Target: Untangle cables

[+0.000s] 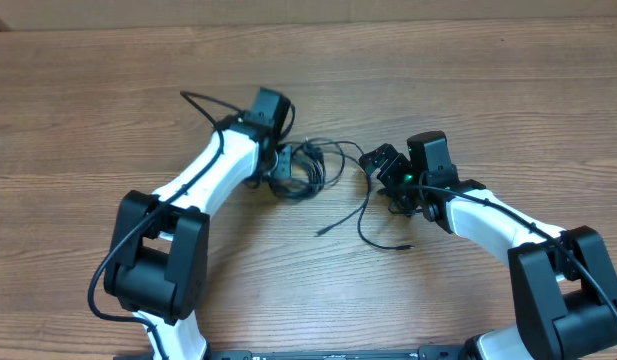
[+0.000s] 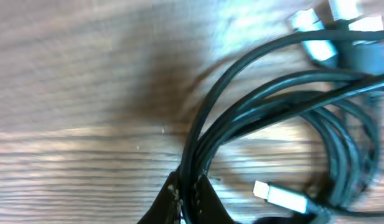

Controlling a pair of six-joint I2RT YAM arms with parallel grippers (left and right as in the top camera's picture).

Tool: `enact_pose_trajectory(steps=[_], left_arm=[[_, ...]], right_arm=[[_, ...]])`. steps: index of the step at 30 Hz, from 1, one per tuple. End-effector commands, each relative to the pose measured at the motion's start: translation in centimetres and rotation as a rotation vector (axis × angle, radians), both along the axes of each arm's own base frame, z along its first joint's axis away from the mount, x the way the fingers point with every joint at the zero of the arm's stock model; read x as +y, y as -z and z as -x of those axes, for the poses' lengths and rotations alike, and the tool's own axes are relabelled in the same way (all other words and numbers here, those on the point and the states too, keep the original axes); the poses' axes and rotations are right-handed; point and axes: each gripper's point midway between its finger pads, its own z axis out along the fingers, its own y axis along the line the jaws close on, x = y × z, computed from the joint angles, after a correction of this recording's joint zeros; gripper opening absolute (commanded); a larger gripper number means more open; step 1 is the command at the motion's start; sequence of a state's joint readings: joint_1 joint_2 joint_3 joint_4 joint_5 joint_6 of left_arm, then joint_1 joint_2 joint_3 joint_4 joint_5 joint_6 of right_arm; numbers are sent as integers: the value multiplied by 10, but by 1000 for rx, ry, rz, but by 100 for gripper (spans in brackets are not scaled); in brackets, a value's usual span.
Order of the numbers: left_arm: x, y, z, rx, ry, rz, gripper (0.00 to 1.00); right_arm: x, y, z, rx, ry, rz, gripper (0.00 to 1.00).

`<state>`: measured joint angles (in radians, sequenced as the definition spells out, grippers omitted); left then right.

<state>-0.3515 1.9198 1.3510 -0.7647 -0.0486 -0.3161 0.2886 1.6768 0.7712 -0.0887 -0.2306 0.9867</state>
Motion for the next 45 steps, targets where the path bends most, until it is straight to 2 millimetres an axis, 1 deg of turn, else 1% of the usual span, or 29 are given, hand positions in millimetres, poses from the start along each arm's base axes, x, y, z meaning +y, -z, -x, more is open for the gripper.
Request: enact_pose_trajectory(steps=[1,3,7,11,17,21,25,30,33,34,36,38,41,43,44,45], left_arm=[[-13,-42,-28,-97,47,48,4],[-19,-50,-32,-106,57,79,4],[-28,-51,-30,-94,71,123,4],[-27,-49,-28,-84,71,120,4],[-27,-49,-27,-81,63,121,4],[-27,-48,-27,-81,66,120,4],[-27,-48,-26,-79,105,111,4],[-27,-47,-22,-63,106,114,4],[-27,-47,-22,-62,107,113,4],[-27,-47,-22,-62,107,113,4],[-27,-47,-22,-63,110,113,4],[-27,-47,-22,-64,118,110,4],[-27,-47,-22,-64,125,108,4],[-27,-47,-22,-65,129,106,4],[-27,-47,-22,-65,134,105,4],[-27,-47,-22,-66,139,103,4]], right_arm=[[-10,19,9,37,7,50,100],[-10,19,9,37,7,50,100],[-10,19,9,37,7,50,100],[-10,19,8,33,9,52,100],[-14,12,-7,-37,38,70,100],[-21,12,-10,-49,64,102,100],[-20,11,-12,-57,65,100,100],[-20,10,-13,-63,64,99,100],[-18,6,-18,-110,11,121,100],[-15,3,-19,-129,-15,118,100],[-1,-10,-20,-180,-108,71,94],[13,-30,-19,-239,-199,-5,87],[26,-66,-17,-323,-277,-107,84],[32,-82,-14,-359,-310,-147,81],[34,-85,-12,-365,-320,-159,78],[35,-87,-11,-365,-329,-168,67]])
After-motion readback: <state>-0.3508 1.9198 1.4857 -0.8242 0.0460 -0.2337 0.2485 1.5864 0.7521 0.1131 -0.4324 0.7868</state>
